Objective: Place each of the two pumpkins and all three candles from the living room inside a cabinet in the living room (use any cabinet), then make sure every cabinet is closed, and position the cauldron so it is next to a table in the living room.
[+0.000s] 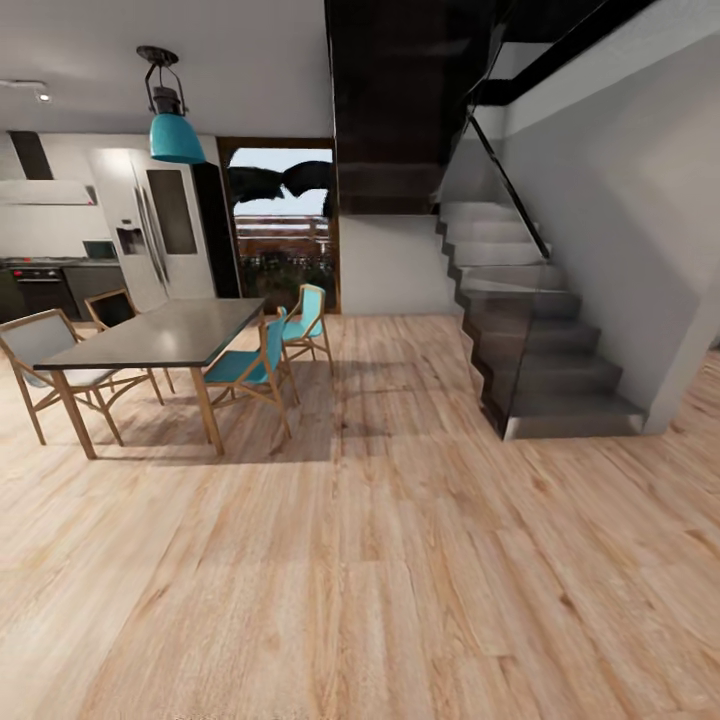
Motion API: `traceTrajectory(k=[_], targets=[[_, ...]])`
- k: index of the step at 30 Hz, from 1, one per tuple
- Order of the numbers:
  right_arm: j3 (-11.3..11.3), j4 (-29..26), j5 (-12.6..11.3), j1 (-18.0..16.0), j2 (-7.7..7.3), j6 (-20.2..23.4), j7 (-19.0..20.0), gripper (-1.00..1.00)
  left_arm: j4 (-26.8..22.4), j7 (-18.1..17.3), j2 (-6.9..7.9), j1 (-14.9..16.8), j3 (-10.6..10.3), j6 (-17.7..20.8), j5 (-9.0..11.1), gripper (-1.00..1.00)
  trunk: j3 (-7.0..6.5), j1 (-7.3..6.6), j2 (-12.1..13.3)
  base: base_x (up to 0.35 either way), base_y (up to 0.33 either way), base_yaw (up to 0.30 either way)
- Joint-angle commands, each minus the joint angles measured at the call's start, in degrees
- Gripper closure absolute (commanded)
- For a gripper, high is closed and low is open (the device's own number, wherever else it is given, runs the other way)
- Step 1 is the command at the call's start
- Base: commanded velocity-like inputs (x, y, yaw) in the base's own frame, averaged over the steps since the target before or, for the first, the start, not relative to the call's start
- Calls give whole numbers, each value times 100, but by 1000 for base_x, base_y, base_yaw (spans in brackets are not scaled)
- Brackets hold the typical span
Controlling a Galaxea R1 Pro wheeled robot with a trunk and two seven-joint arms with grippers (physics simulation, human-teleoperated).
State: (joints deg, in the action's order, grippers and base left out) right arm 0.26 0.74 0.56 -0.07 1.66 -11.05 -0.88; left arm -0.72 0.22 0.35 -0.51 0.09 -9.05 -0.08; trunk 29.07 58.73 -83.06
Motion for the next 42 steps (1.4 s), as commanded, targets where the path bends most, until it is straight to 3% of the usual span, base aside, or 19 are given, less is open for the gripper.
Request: traceTrajectory(k=[1, 35, 42], targets=[[2, 7, 6, -1, 1, -29, -9, -100, -7, 3, 0, -2, 0, -9, -1, -100, 7, 0, -2, 0, 0, 251], [1, -11, 12, -1, 2, -97, 0, -100, -19, -28, -26, -3, 11, -32, 8, -100, 167, 0, -2, 0, 0, 239], [12, -16, 47, -1, 12, -100, 0, -100, -479, -4, -79, 20, -3, -107, -8, -100, 209, 0, -2, 0, 0, 224]])
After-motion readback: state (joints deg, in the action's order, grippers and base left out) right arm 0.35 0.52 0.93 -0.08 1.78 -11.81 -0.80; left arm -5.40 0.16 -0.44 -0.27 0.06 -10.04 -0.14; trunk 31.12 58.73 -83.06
